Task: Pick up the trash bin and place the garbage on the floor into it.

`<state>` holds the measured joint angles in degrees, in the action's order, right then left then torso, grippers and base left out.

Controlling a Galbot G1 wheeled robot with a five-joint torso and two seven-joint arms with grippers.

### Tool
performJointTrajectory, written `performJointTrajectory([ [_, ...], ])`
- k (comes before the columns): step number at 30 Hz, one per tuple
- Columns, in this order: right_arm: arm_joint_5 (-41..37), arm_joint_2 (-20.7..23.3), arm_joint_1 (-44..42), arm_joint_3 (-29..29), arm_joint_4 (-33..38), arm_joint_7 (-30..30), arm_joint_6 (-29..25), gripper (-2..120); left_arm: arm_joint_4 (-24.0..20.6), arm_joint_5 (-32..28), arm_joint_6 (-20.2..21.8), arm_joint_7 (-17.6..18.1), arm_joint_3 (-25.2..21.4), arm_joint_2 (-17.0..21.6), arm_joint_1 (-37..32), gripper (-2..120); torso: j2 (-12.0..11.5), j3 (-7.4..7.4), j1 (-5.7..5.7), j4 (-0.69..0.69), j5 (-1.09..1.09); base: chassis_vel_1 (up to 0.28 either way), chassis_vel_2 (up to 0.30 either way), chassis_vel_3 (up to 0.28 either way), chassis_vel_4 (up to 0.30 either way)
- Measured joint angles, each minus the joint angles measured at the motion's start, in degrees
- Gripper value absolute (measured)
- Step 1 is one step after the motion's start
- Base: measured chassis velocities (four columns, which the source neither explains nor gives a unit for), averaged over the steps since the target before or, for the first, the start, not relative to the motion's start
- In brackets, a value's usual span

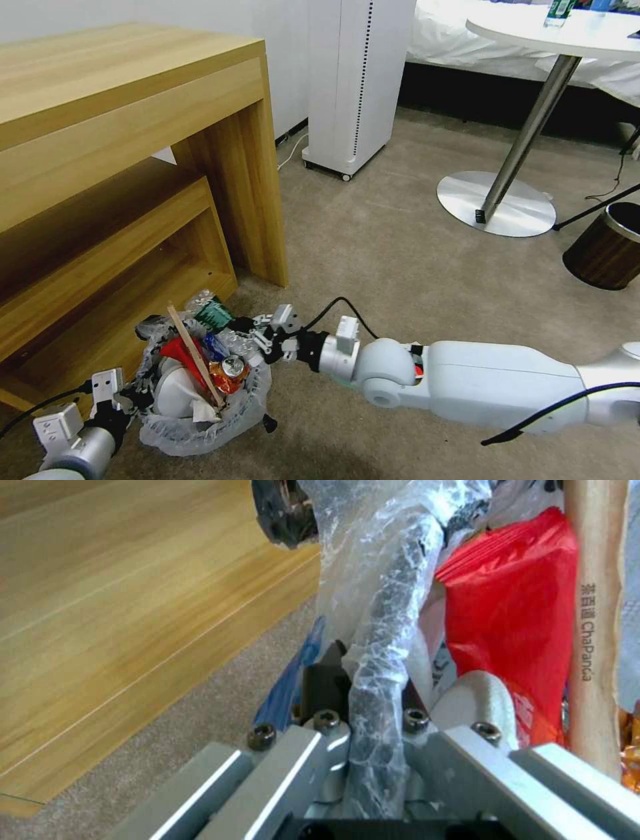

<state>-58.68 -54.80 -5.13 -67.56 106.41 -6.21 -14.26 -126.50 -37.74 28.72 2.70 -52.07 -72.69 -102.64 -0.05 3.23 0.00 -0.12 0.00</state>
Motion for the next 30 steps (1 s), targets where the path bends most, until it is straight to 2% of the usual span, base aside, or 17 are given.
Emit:
performJointTrajectory([
  [10,-0.11,-5.72,0.63,-4.69,-3.75,-2.85,1.59,2,-0.16,-0.36,-0.08,0.02,-0.02,-0.38,0.23,0,0.00,0.00,0.00,0.00,0.00,0.000,0.000,0.000,0.000],
  [26,1.07,-8.78,-0.16,-6.93,-5.62,-7.24,4.93,2,-0.69,-0.69,-0.30,0.10,-0.34,-0.60,-0.09,0,0.00,0.00,0.00,0.00,0.00,0.000,0.000,0.000,0.000],
  [30,1.04,-8.60,-0.41,-6.48,-5.36,-7.15,4.84,13,-0.58,-0.72,-0.46,0.07,-0.36,-0.60,-0.15,0,0.00,0.00,0.00,0.00,0.00,0.000,0.000,0.000,0.000],
])
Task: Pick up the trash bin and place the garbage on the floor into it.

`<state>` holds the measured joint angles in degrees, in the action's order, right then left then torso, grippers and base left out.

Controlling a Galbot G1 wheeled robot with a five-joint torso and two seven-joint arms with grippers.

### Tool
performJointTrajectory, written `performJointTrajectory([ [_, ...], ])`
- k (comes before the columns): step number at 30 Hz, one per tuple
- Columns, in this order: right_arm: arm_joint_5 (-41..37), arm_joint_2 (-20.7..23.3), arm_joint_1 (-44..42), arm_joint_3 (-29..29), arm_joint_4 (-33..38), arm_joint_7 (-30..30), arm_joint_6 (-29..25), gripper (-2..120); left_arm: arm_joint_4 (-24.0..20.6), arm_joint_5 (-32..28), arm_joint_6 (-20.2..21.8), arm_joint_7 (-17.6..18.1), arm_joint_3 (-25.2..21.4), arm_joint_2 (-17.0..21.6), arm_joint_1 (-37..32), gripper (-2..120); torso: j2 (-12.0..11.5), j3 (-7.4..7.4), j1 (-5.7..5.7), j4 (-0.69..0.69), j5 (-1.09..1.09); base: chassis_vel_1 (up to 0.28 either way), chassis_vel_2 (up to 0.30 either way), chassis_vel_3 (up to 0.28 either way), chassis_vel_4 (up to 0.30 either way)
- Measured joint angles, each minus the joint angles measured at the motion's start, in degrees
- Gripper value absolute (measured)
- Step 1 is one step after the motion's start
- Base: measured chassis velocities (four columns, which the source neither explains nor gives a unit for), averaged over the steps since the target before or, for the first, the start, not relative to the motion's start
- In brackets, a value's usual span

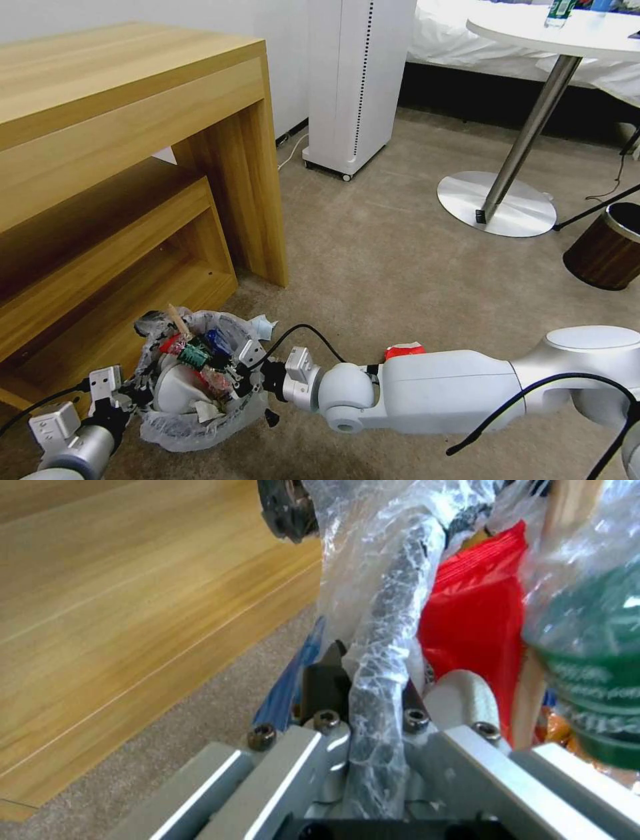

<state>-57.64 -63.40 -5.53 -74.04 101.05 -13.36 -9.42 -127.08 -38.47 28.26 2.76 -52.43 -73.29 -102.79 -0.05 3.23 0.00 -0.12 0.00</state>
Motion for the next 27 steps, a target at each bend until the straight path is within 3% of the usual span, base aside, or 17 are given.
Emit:
performJointTrajectory([
  [1,-0.06,0.31,-0.10,0.51,0.56,-0.02,-0.13,22,0.11,0.00,-0.04,-0.01,0.00,0.00,0.00,0,0.00,0.00,0.00,0.00,0.00,0.000,0.000,0.000,0.000],
  [8,0.01,1.43,-0.12,1.15,2.09,0.70,-1.00,42,0.16,0.14,-0.09,-0.03,-0.04,-0.35,-0.05,0,0.00,0.00,0.00,-0.01,0.00,0.000,0.000,0.000,0.000],
  [11,0.15,2.03,-0.01,1.31,2.75,1.13,-1.11,56,0.06,0.32,-0.19,-0.03,-0.20,-0.67,-0.23,0,0.01,0.00,0.00,0.00,0.00,0.000,0.000,0.000,0.000],
  [14,0.30,2.13,-0.07,1.15,2.81,1.12,-1.09,61,-0.08,0.36,-0.24,-0.03,-0.21,-0.82,-0.31,0,0.01,0.00,0.00,0.00,0.00,0.000,0.000,0.000,0.000],
  [16,0.45,2.15,-0.55,0.88,2.84,0.85,-0.89,76,-0.19,0.46,-0.39,-0.03,-0.21,-0.97,-0.37,0,0.01,0.00,0.00,0.00,0.00,0.000,0.000,0.000,0.000],
  [23,0.73,2.50,-0.60,0.18,3.20,0.18,-0.20,97,-0.21,0.47,-0.51,-0.03,-0.28,-1.14,-0.39,0,0.01,0.00,0.00,0.00,0.00,0.000,0.000,0.000,0.000],
  [27,1.65,2.56,-0.01,-0.93,3.34,-0.43,0.74,100,-0.21,0.50,-0.68,-0.03,-0.25,-1.27,-0.22,0,0.00,0.00,0.00,0.00,0.00,0.000,0.000,0.000,0.000],
])
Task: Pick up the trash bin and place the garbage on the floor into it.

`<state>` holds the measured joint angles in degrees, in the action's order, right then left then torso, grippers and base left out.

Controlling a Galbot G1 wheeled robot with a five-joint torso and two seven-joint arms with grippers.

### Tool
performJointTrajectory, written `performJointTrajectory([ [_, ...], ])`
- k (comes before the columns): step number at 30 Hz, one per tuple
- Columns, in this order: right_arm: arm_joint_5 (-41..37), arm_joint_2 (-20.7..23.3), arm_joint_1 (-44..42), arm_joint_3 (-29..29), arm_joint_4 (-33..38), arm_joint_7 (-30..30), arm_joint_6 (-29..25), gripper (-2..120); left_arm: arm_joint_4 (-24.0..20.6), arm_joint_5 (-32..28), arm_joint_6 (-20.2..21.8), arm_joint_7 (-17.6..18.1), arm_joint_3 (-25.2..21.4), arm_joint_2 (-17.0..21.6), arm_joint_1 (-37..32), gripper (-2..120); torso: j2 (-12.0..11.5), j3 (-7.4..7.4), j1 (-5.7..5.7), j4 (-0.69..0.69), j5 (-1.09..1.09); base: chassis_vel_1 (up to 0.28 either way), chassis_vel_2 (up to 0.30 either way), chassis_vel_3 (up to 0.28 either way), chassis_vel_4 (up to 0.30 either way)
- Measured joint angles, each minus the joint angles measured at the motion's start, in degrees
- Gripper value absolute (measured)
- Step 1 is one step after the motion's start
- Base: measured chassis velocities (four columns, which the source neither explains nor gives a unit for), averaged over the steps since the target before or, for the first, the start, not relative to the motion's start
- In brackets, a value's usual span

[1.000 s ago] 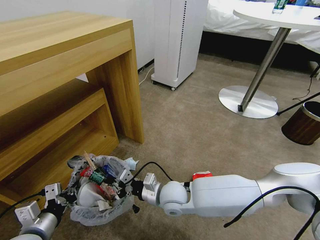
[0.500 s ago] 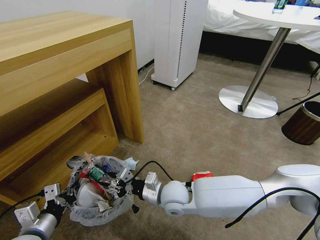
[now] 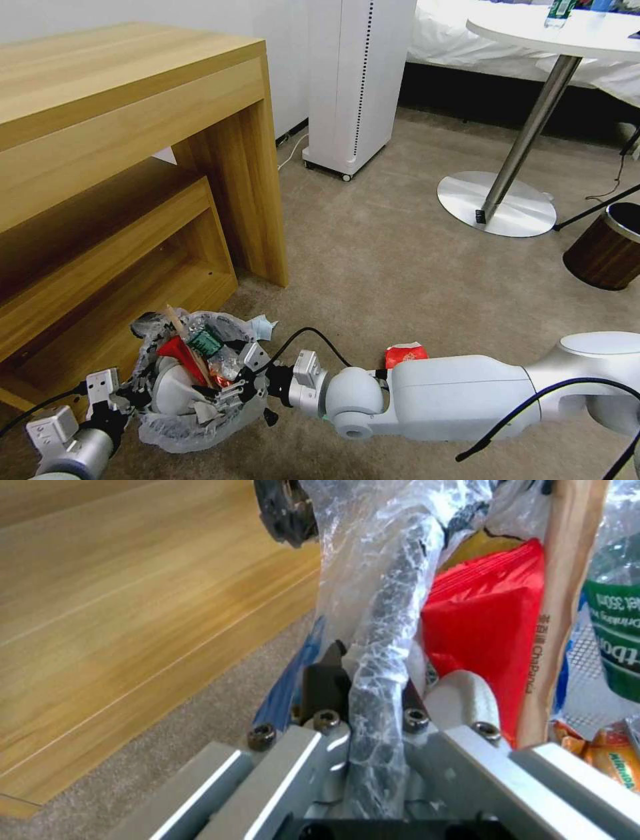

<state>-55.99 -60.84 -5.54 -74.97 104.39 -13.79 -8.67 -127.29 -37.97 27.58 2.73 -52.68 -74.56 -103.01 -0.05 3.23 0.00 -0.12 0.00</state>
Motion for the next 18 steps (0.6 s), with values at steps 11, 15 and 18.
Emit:
performJointTrajectory([
  [11,2.33,1.12,0.76,-0.68,0.04,3.52,-2.92,100,0.99,0.25,-0.59,-0.04,0.27,-0.27,0.56,0,0.00,0.00,0.00,0.00,0.00,0.000,0.000,0.000,0.000],
  [15,2.63,1.35,0.97,0.56,0.84,5.83,-5.04,100,1.44,0.66,-0.60,-0.04,0.36,-0.72,0.82,0,0.00,0.00,0.00,0.00,0.00,0.000,0.000,0.000,0.000],
  [18,2.71,1.36,1.15,0.76,1.02,6.23,-5.30,100,1.47,0.74,-0.60,-0.04,0.36,-0.87,0.84,0,0.00,0.00,0.00,0.01,0.00,0.000,0.000,0.000,0.000],
])
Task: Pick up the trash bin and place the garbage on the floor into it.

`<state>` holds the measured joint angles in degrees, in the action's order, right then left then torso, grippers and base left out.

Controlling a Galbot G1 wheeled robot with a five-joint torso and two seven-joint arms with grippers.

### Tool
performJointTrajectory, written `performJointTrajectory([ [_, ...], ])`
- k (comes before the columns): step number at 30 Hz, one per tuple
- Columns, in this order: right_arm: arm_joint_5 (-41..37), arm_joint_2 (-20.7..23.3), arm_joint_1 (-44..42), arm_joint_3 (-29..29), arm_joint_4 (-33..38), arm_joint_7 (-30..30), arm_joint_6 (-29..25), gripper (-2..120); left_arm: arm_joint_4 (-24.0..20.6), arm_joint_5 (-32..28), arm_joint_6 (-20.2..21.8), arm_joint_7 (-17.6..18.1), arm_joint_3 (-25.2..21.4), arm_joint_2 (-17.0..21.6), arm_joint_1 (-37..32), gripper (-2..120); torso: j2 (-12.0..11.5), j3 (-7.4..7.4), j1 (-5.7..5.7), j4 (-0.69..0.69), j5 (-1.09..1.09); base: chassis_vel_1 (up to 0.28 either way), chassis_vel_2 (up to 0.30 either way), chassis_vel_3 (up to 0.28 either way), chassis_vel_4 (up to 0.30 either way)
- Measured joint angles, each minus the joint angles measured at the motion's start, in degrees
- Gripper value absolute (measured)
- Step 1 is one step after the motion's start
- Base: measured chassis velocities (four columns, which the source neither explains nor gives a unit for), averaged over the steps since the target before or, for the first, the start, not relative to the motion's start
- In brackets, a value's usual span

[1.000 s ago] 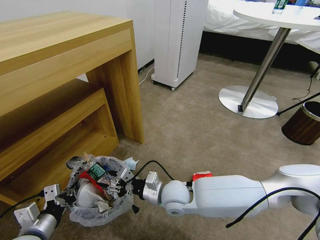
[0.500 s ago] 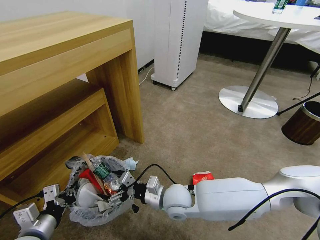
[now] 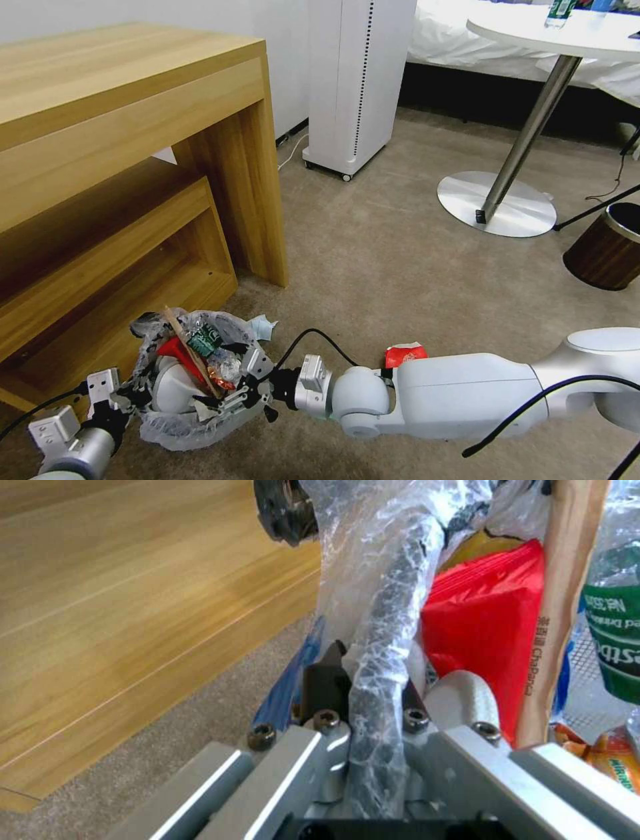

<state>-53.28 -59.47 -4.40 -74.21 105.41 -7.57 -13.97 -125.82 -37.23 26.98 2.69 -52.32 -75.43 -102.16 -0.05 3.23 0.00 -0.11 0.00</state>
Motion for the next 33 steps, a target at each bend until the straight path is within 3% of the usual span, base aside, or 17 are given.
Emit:
performJointTrajectory([
  [7,0.85,0.80,-0.59,3.06,0.43,-0.15,-0.76,100,0.05,0.11,0.00,0.04,-0.38,-0.05,-0.20,0,0.00,0.00,0.00,0.00,0.00,0.000,0.000,0.000,0.000],
  [11,0.22,3.27,-2.59,9.07,1.97,-3.11,0.71,100,-0.01,-0.09,0.14,0.16,-0.57,0.42,-0.44,0,0.00,0.00,0.00,0.00,0.00,0.000,0.000,0.000,0.000],
  [14,-0.45,6.83,-6.00,17.78,4.16,-6.32,3.15,100,-0.12,-0.40,0.24,0.28,-0.75,1.18,-0.60,0,0.00,0.00,0.00,0.00,0.01,0.000,0.000,0.000,0.000],
  [15,-0.45,6.83,-6.00,17.78,4.16,-6.32,3.15,100,-0.12,-0.40,0.24,0.28,-0.75,1.18,-0.60,0,0.00,0.00,0.00,0.00,0.01,0.000,0.000,0.000,0.000],
  [18,-1.48,11.27,-12.04,29.42,6.94,-8.24,5.17,100,-0.19,-0.59,0.40,0.39,-0.74,1.75,-0.75,0,0.00,0.00,0.00,0.00,0.01,0.000,0.000,0.000,0.000],
  [19,-1.48,11.27,-12.04,29.42,6.94,-8.24,5.17,100,-0.19,-0.59,0.40,0.39,-0.74,1.75,-0.75,0,0.00,0.00,0.00,0.00,0.01,0.000,0.000,0.000,0.000],
  [21,-2.68,13.81,-17.33,35.78,8.72,-9.72,6.15,100,-0.19,-0.58,0.41,0.41,-0.59,1.92,-0.88,0,0.00,0.00,0.00,-0.01,0.02,0.000,0.000,0.000,0.000],
  [23,-3.00,14.66,-18.96,37.40,9.48,-10.66,6.36,100,-0.19,-0.58,0.41,0.40,-0.54,1.98,-0.93,0,0.00,0.00,0.00,-0.01,0.02,0.000,0.000,0.000,0.000],
  [26,-3.42,19.47,-25.29,43.59,12.50,-14.30,8.05,100,-0.32,-0.55,0.41,0.37,-0.52,2.16,-1.17,0,0.00,0.00,0.00,-0.01,0.02,0.000,0.000,0.000,0.000],
  [33,-2.35,28.16,-34.99,50.79,15.35,-15.32,8.23,100,-0.82,-0.36,0.10,0.14,-0.48,1.70,-1.63,0,0.00,-0.01,0.00,-0.02,0.01,0.000,0.000,0.000,0.000],
])
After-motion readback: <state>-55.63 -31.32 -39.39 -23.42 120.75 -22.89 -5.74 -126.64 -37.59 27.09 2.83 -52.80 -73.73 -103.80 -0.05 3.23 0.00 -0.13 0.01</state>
